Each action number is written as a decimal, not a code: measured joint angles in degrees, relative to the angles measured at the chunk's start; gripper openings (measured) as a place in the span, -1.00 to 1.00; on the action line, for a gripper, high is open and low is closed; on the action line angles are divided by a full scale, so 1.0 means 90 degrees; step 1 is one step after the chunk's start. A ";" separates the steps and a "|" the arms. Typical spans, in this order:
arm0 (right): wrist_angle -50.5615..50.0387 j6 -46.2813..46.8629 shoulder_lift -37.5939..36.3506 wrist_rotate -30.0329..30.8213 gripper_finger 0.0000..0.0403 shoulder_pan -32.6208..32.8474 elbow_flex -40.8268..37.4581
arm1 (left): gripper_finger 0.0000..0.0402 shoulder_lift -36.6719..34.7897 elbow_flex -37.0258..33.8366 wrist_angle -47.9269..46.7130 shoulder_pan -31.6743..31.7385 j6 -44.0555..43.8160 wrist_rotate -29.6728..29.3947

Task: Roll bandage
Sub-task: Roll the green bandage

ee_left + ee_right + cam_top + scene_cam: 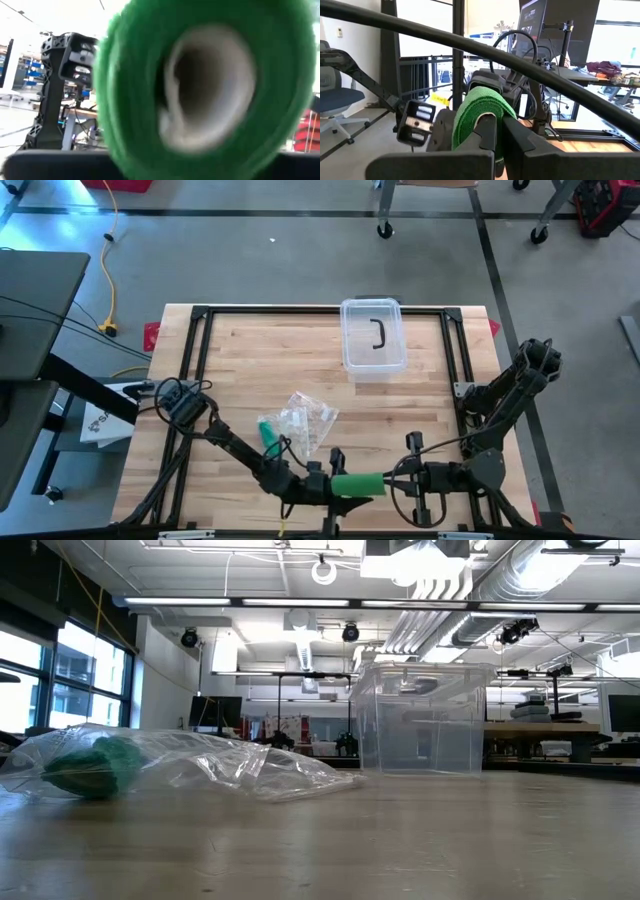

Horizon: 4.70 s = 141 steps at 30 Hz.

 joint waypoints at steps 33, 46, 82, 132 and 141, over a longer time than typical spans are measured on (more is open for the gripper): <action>0.0179 0.1612 0.0377 -0.1035 -1.00 0.0019 0.0003 | -1.00 -0.0202 -0.0005 -0.0248 -0.0355 0.5765 -0.2219; -0.0508 0.2327 0.0542 -0.1197 -1.00 -0.0005 0.0015 | -0.95 -0.0245 0.0213 0.0303 -0.0735 0.7888 -0.2745; -0.3837 0.3731 0.0542 0.1303 -1.00 0.0318 0.0001 | -1.00 -0.0266 0.0424 -0.2144 -0.0169 0.6605 -0.4478; -0.2861 0.6008 0.2335 -0.0709 -0.28 -0.0559 -0.1846 | -1.00 -0.0284 0.0419 -0.3566 -0.0624 0.5058 -0.5226; -0.3035 0.5666 0.2334 -0.0768 -0.28 -0.0754 -0.1846 | -1.00 -0.0284 0.0421 -0.3568 -0.0624 0.5056 -0.5223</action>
